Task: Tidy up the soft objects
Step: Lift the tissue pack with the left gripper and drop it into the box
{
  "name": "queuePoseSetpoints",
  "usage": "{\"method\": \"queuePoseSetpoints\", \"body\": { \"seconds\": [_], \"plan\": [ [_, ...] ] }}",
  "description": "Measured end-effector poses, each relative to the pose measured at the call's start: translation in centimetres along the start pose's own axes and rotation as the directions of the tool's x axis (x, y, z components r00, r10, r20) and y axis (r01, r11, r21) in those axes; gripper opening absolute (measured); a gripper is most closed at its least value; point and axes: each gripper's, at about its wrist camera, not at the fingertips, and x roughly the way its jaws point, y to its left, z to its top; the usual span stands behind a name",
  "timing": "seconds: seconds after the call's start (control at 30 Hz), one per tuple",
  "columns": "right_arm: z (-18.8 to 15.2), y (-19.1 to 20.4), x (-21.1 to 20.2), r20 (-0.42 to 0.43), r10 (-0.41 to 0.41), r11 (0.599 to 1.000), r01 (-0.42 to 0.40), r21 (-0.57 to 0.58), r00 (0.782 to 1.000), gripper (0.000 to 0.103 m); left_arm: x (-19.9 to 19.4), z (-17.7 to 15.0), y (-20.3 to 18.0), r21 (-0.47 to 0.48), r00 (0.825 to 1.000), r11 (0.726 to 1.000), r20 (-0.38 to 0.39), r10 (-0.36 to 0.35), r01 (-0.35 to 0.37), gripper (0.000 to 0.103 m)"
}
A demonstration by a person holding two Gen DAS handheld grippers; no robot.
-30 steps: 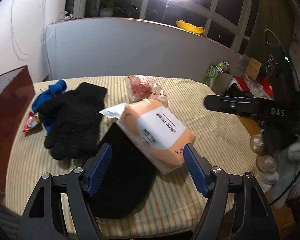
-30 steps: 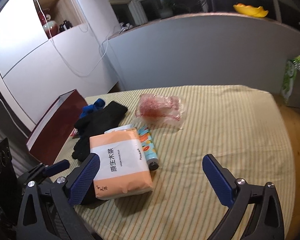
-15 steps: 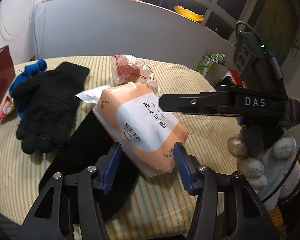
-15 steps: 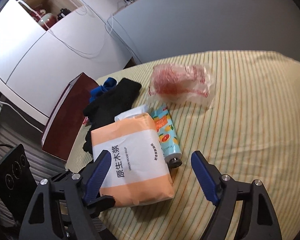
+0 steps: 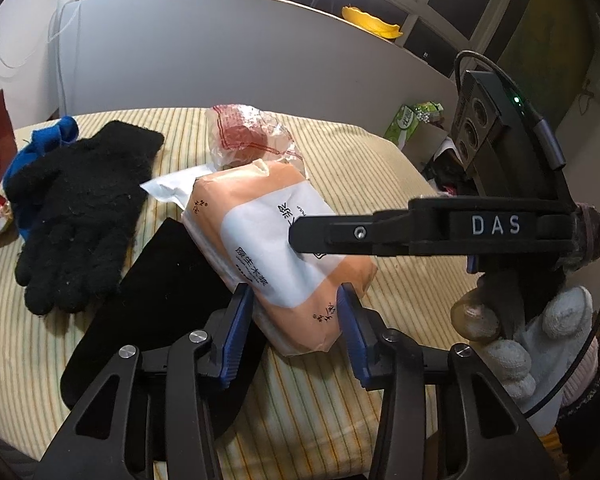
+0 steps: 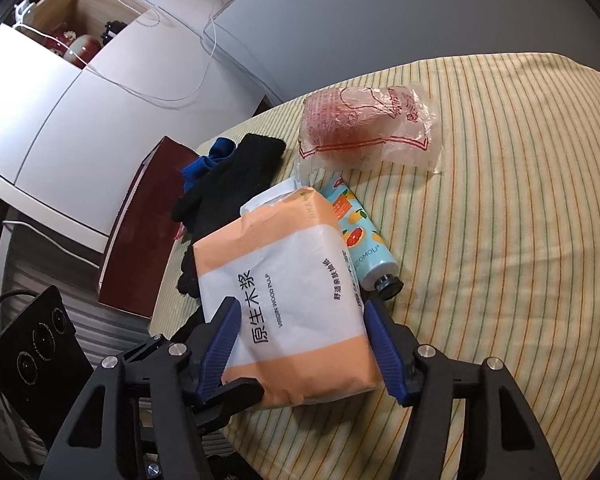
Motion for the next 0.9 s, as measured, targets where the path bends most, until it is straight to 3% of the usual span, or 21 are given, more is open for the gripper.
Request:
{"method": "queuePoseSetpoints", "body": {
  "seconds": [0.27, 0.47, 0.67, 0.9],
  "plan": [
    [-0.7, 2.1, -2.5, 0.035, -0.014, 1.0, 0.015, -0.019, 0.999, 0.054, -2.4, 0.4, -0.2, 0.025, 0.998, 1.0, 0.066, -0.007, 0.005, 0.042],
    [0.2, 6.8, -3.5, 0.064, -0.01, 0.996, 0.015, -0.082, 0.998, 0.054, -5.8, 1.1, 1.1, 0.031, 0.989, 1.0, 0.148, 0.003, -0.007, 0.042],
    [1.7, 13.6, -2.1, 0.067, 0.031, 0.982, -0.017, -0.19, 0.997, 0.053, -11.0, 1.6, 4.7, -0.001, 0.969, 0.998, 0.242, 0.055, -0.057, 0.042],
    [3.7, 21.8, 2.2, 0.025, 0.102, 0.949, -0.09, -0.303, 0.994, 0.053, -16.6, 1.8, 10.9, -0.078, 0.931, 0.986, 0.325, 0.164, -0.147, 0.042]
  ]
}}
